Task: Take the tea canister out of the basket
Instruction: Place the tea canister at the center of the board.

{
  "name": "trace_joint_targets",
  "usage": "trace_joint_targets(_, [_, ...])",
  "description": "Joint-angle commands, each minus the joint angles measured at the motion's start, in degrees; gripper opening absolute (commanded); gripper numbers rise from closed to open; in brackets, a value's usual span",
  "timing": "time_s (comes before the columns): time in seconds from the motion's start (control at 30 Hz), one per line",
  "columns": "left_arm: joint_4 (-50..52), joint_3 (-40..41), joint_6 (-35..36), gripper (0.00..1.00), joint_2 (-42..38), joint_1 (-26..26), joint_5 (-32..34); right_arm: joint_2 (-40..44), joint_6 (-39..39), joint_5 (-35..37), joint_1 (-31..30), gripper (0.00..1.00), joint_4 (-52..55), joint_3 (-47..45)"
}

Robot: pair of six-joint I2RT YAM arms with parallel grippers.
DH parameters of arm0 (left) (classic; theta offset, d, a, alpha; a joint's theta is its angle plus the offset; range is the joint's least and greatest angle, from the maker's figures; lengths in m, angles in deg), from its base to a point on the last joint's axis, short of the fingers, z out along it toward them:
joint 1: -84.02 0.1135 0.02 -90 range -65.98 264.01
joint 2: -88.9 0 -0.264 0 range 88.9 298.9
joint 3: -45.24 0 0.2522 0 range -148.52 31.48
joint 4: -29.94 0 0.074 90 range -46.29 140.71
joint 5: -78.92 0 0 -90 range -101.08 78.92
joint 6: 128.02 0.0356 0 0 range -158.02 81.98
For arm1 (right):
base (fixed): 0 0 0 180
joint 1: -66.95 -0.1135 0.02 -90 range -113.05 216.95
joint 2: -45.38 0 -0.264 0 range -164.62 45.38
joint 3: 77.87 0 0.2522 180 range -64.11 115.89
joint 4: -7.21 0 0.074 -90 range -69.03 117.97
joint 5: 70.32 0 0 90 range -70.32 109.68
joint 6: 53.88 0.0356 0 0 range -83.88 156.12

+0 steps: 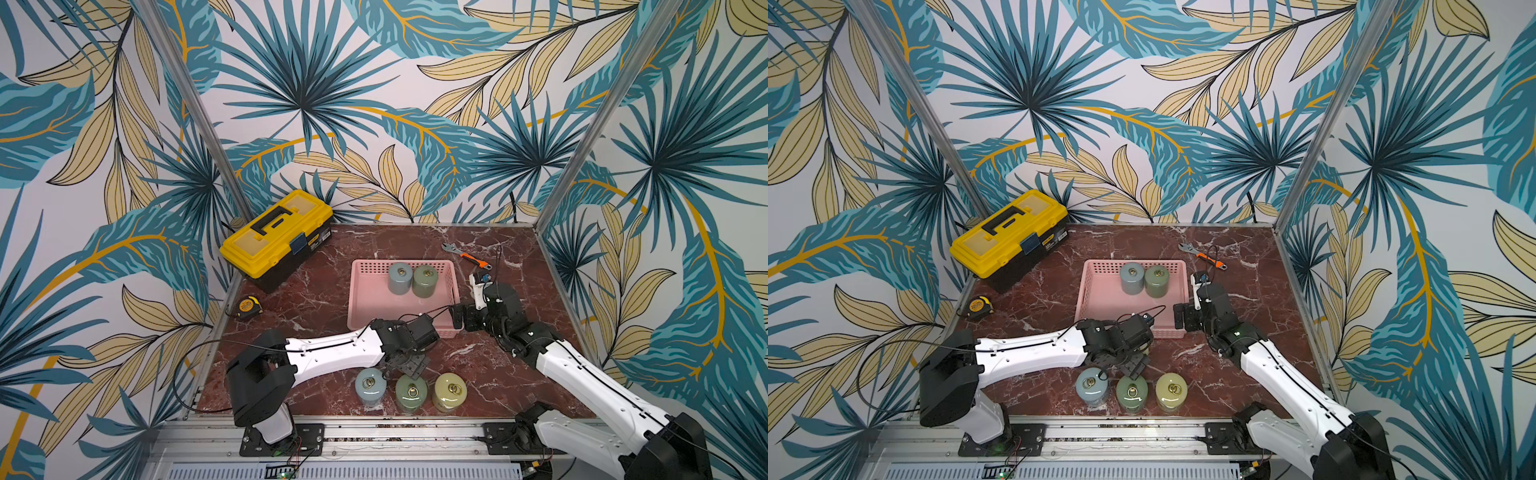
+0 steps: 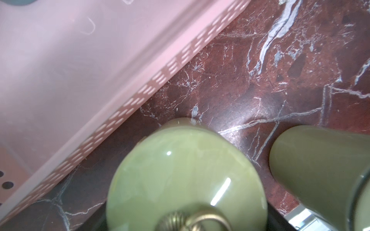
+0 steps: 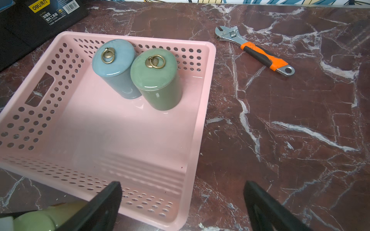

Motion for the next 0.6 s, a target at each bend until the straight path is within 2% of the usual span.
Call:
trace_joint_targets(0.0, [-3.64, 0.72, -0.29, 0.44, -0.09, -0.21, 1.36, 0.75, 0.48, 0.39, 0.08, 0.99, -1.18, -1.34])
trace_joint_targets(0.27, [-4.0, 1.16, -0.53, 0.47, 0.46, -0.23, 1.27, 0.69, 0.47, 0.3, 0.1, 0.99, -1.18, -1.34])
trace_joint_targets(0.57, [-2.53, 0.15, -0.7, 0.75, 1.44, -0.22, 1.36, 0.6, 0.53, 0.29, 0.11, 0.99, -1.22, -1.34])
